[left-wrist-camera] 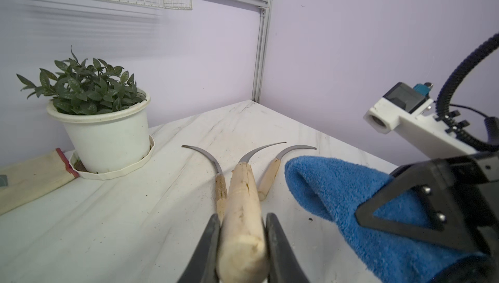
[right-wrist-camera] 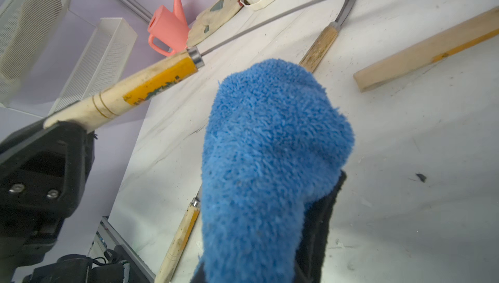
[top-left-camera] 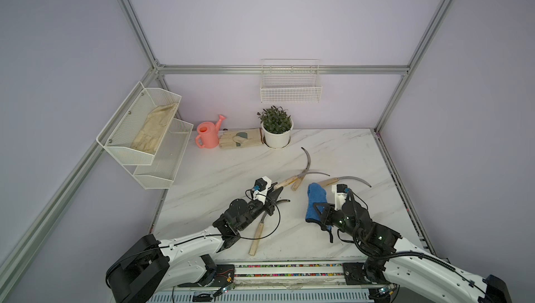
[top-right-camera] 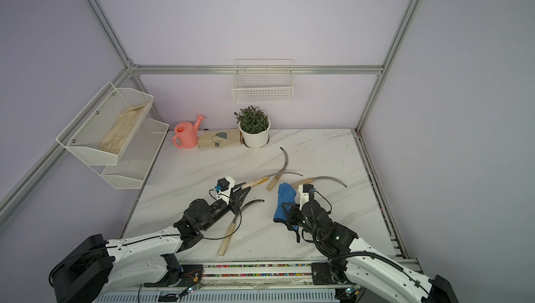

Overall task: Wipe small sickles with rags
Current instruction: Adjust the small sickle.

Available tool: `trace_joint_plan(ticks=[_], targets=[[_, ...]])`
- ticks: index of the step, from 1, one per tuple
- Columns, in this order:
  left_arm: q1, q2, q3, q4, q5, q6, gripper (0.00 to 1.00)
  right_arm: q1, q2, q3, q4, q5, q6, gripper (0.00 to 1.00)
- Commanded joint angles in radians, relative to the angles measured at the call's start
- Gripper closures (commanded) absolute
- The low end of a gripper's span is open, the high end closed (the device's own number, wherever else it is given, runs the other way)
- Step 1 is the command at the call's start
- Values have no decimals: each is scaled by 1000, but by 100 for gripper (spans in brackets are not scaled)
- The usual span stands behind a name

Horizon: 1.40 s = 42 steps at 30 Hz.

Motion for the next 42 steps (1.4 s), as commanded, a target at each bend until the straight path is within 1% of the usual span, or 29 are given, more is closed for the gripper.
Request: trace_joint_plan(ticks=[1,3,6,9,14,18,20,23,27,30,35,42], targets=[[5,-14,2,13,-24,-135,100,51,83,19,123,29,-10,100],[6,0,5,13,1,-142,100,74,149,25,177,55,-1,100],[6,15,33,-26,52,-155,100,81,243,32,255,83,30,100],[6,9,42,-41,97,-164,100,80,328,61,294,125,48,100],[5,-2,80,-136,126,-175,100,80,388,106,327,190,72,100],[5,29,112,-164,191,-169,100,80,429,154,334,242,80,100],[6,43,120,-163,237,-151,100,79,451,184,332,263,65,100],[6,57,133,-169,275,-145,100,75,471,227,328,277,42,100],[6,72,151,-188,321,-138,100,69,497,294,325,291,-23,100],[5,86,160,-194,334,-123,100,64,506,335,317,309,-70,100],[7,115,185,-229,316,-104,100,63,508,366,282,340,-91,100],[7,181,241,-282,367,-91,100,62,520,396,307,315,-182,100]])
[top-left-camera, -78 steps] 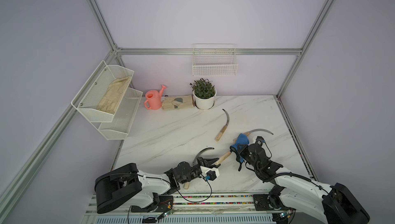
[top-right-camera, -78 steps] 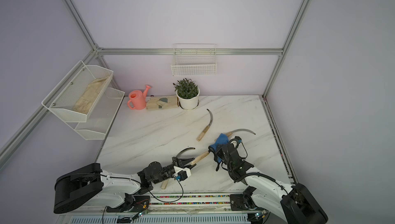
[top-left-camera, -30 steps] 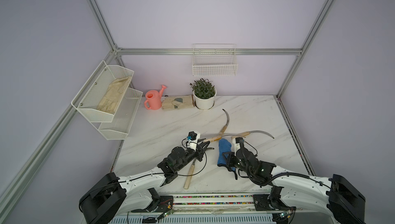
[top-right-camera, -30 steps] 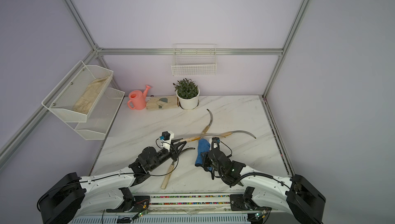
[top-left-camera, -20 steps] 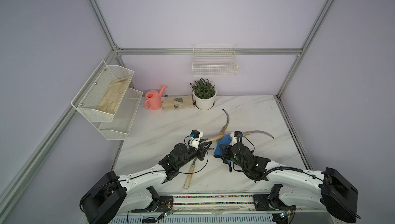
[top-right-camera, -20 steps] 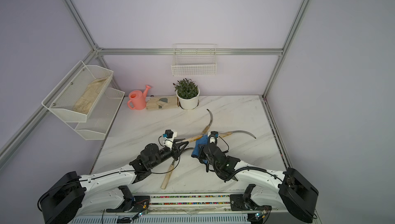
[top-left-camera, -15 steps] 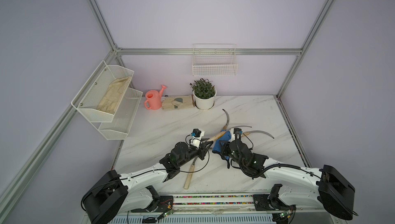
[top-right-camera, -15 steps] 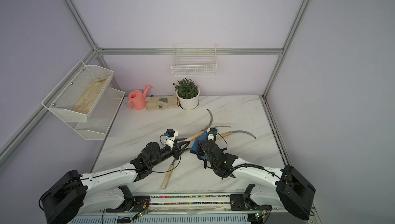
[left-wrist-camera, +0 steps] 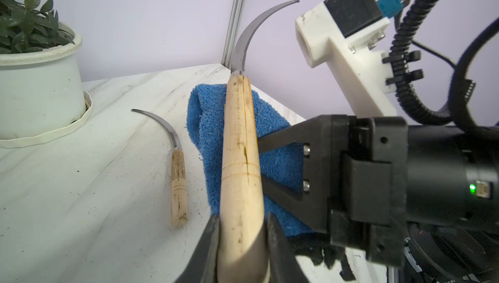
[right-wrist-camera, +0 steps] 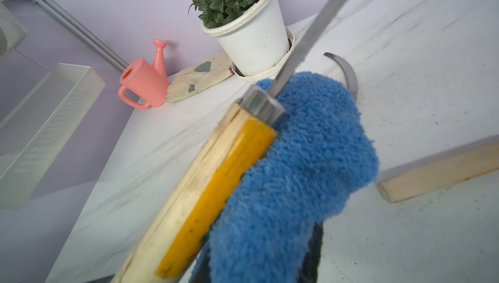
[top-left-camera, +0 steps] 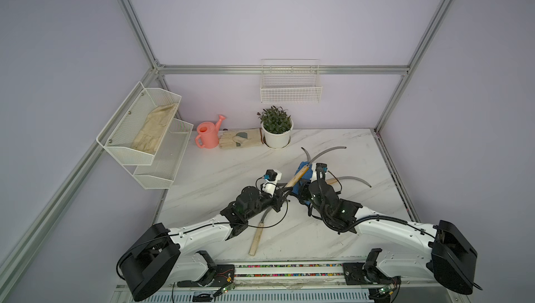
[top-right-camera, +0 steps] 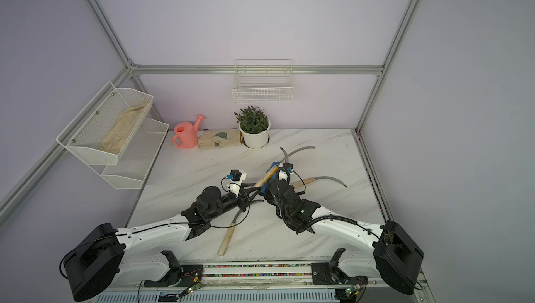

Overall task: Wipe small sickles with rags
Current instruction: Adjust the small sickle.

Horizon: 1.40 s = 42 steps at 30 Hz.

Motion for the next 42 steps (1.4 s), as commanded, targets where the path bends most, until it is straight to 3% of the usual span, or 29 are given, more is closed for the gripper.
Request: trace_joint_plan(ticks=[1,15,21,34,42], targets=[[-17,46,65,-71,165,31,100,7,-5,58,92,-29,-86,100],[-16,198,177,-164,221,44,100,8,-10,72,121,-72,-194,100],[-16,214,190,-171,216,13,100,4,-125,21,126,1,-186,100],[-13,238,191,-136,276,-53,100,-60,-258,-146,365,-80,-120,100],[-14,257,215,-165,323,-24,100,-95,-279,-104,373,-73,-224,100]])
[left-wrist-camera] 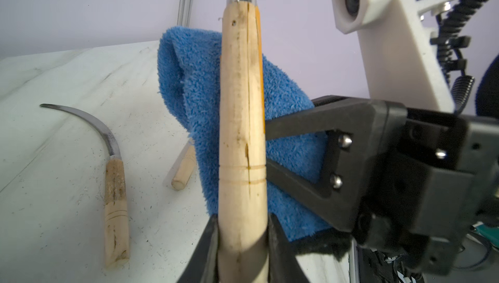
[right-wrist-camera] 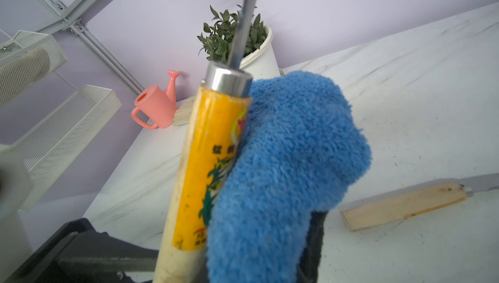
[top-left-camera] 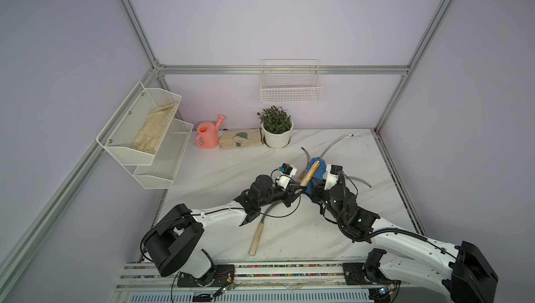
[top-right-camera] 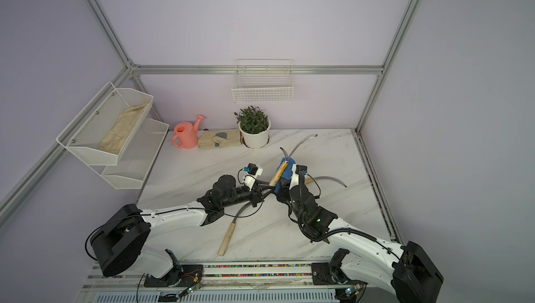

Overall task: Wipe small sickles with rags
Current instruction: Adjust the small sickle.

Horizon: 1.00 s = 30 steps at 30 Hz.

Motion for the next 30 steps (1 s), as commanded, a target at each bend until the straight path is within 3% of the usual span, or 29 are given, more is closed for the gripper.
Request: trace_joint_plan(ticks=[1,12,24,30], targets=[[-19,39,25,-140,102,13,100,-10,-41,98,204,-25,-69,100],[-18,45,38,-160,108,26,100,-22,72,192,153,-130,-127,100],[25,-66,-78,-41,43,-31,100,-49,10,114,58,30,-31,100],[65,-227,-173,-15,-41,-70,100,-85,-11,72,1,10,35,100]])
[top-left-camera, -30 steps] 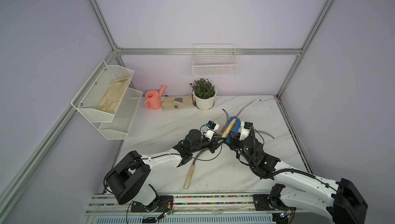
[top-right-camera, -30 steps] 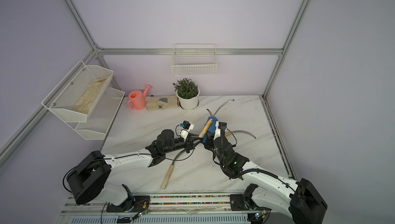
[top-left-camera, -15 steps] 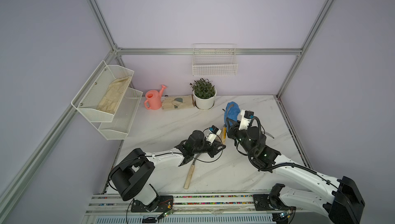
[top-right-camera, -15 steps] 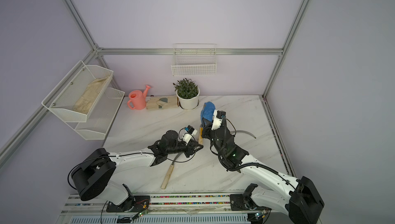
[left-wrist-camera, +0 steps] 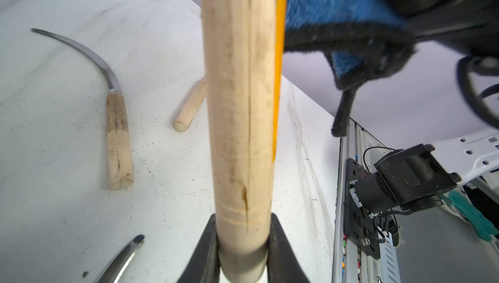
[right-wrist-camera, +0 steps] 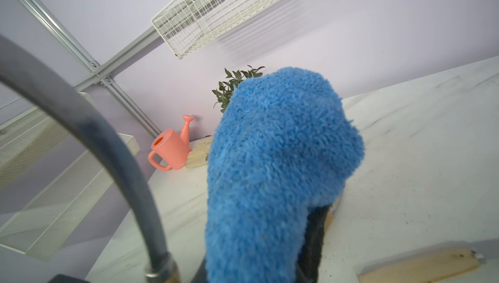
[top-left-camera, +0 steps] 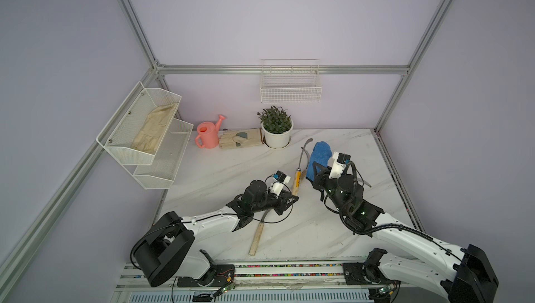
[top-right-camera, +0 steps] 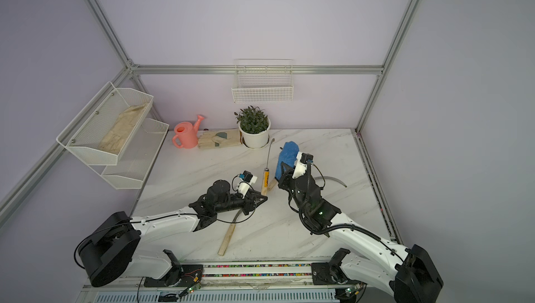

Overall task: Wipe small sickles with rags
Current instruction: Adjust the small sickle, then wipe the small sickle.

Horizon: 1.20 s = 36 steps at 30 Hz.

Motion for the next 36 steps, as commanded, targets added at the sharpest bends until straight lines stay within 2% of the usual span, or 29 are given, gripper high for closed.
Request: trace_joint_plan(ticks=[1,3,5,7,11,15,20,25,33,36], targets=[[17,-106,-54,89,-78,-28,100,-9,-14,-24,-38,-16,58,100],[20,-157,-86,103,-115,-25,100,-10,9,-33,-41,-68,78,100],[23,-203,-119,127,-134,-20,100,-4,57,-47,-7,-185,105,100],[25,-234,-140,139,-152,-16,100,31,110,-70,46,-244,134,100],[25,-258,-156,144,-171,-9,100,152,219,-97,188,-295,155,100],[27,-265,-165,153,-179,1,100,191,276,-121,311,-381,172,100],[27,-256,-164,160,-168,4,100,213,277,-163,455,-492,186,100],[27,-245,-157,162,-141,0,100,213,230,-198,499,-516,190,100],[27,-243,-160,162,-162,1,100,213,178,-249,511,-533,217,100],[27,-245,-160,163,-150,-3,100,223,195,-241,531,-545,230,100]])
